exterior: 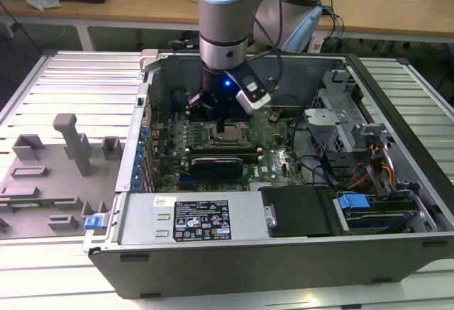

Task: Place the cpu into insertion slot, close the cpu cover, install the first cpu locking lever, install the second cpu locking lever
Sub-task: 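Close the cpu cover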

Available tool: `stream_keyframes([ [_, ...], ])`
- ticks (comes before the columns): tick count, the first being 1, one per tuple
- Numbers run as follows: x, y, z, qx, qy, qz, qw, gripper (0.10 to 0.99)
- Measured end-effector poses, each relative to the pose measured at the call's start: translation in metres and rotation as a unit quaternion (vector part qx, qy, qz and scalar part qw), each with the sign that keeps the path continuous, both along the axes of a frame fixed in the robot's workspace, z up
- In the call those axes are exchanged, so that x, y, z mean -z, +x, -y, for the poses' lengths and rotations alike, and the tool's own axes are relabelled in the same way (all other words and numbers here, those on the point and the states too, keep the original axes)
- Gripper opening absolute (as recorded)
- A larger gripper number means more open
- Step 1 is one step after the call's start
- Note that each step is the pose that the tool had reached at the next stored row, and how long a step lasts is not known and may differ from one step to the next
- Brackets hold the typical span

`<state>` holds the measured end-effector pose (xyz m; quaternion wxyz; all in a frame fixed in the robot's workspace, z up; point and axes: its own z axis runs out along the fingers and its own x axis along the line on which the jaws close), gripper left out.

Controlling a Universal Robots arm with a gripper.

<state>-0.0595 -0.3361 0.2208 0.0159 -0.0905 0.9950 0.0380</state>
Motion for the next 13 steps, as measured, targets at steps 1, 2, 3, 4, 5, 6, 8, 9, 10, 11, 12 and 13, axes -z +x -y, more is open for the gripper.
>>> stream_keyframes([
  [1,0.0000,0.0033,0.0001,0.000,-0.0001,-0.0017,1.0000,0.106],
  [2,0.0000,0.0062,0.0002,0.000,-0.0004,-0.0035,1.0000,0.106],
  [3,0.0000,0.0097,0.0002,0.000,-0.0019,-0.0072,1.0000,0.106],
  [4,-0.0001,0.0118,0.0002,0.000,-0.0075,-0.0112,0.9999,0.106],
  [5,-0.0002,0.0128,0.0002,0.001,-0.0117,-0.0133,0.9998,0.106],
  [6,-0.0006,0.0134,0.0002,0.001,-0.0155,-0.0147,0.9998,0.106],
  [8,-0.0024,0.0139,0.0002,0.001,-0.0185,-0.0154,0.9997,0.106],
  [9,-0.0037,0.0142,0.0002,0.002,-0.0184,-0.0153,0.9997,0.106],
  [10,-0.0043,0.0145,0.0002,0.003,-0.0184,-0.0153,0.9997,0.106],
  [11,-0.0044,0.0152,0.0001,0.005,-0.0182,-0.0153,0.9997,0.106],
  [12,-0.0045,0.0159,0.0002,0.009,-0.0182,-0.0154,0.9997,0.106],
  [13,-0.0046,0.0167,0.0002,0.012,-0.0182,-0.0155,0.9996,0.106],
])
